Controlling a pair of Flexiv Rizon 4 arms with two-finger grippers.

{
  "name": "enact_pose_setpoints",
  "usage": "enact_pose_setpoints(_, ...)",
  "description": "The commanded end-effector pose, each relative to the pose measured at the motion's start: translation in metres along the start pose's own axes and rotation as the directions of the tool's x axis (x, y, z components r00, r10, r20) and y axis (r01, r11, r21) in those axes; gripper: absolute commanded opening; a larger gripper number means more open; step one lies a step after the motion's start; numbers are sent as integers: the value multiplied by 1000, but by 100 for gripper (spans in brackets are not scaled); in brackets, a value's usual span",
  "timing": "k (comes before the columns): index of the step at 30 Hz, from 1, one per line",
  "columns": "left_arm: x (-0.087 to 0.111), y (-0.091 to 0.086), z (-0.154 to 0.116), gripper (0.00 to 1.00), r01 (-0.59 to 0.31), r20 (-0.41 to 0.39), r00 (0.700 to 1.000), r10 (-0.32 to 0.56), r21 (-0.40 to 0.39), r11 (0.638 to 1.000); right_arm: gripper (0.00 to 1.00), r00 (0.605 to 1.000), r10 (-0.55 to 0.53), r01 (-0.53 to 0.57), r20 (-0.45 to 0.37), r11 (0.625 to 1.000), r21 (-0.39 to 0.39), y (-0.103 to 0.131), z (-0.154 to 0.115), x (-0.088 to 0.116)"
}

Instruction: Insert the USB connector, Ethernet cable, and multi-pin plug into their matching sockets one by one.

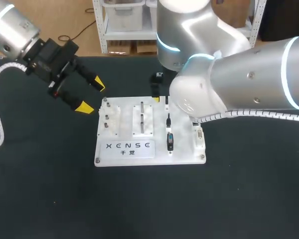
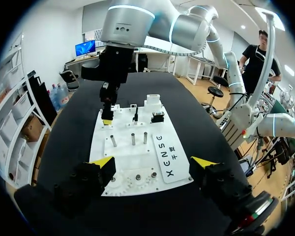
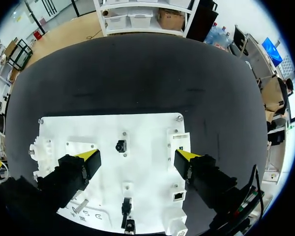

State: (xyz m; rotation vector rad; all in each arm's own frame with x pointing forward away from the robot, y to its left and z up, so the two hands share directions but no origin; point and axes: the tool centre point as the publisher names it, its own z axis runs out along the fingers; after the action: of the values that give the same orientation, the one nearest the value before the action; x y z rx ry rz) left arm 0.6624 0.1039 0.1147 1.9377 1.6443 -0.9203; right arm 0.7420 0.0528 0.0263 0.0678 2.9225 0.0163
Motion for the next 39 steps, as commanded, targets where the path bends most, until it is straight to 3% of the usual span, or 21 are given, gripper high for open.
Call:
enact_pose_setpoints(1, 1, 1, -1, 100, -2, 0, 1000, 2, 4, 1000, 96, 1000, 1, -1, -1, 1000, 6, 1, 1, -2)
enact_pose_setpoints(2, 1, 1, -1, 100, -2, 0, 1000, 2, 4, 1000, 90, 1000, 2, -2, -1, 1000, 7, 1, 2, -2)
enact_pose_setpoints(4, 1, 1, -1, 100, -2, 0, 1000, 2, 4, 1000, 64, 1000, 4, -4, 5, 1000, 16, 1, 5, -3)
enact_pose_setpoints(6, 1, 1, -1, 100, -2, 0, 1000, 2, 4, 1000, 51, 1000, 7, -7, 1, 1000, 16, 1, 6, -3)
enact_pose_setpoints(12, 1, 1, -1, 100, -2, 0, 1000, 2, 4, 1000, 42, 1000, 2, -2, -6, 1000, 12, 3, 8, -1)
enact_pose_setpoints(33, 1, 1, -1, 100, -2, 0, 1000, 2, 4, 1000, 39, 1000, -3, 3, -4, 1000, 7, 14, 13, -9)
enact_pose_setpoints(34, 1, 1, -1, 100, -2, 0, 1000, 2, 4, 1000, 34, 1000, -4, 4, -4, 1000, 6, 14, 13, -9)
enact_pose_setpoints(37, 1, 1, -1, 100, -2, 0, 1000, 2, 4, 1000, 6, 1000, -4, 4, -5, 1000, 4, 14, 12, -9)
enact_pose_setpoints(38, 1, 1, -1, 100, -2, 0, 1000, 2, 4, 1000, 0, 1000, -3, 3, -6, 1000, 3, 14, 11, -9)
enact_pose_setpoints(39, 1, 1, -1, 100, -2, 0, 1000, 2, 4, 1000, 0, 1000, -3, 3, -6, 1000, 3, 14, 11, -9)
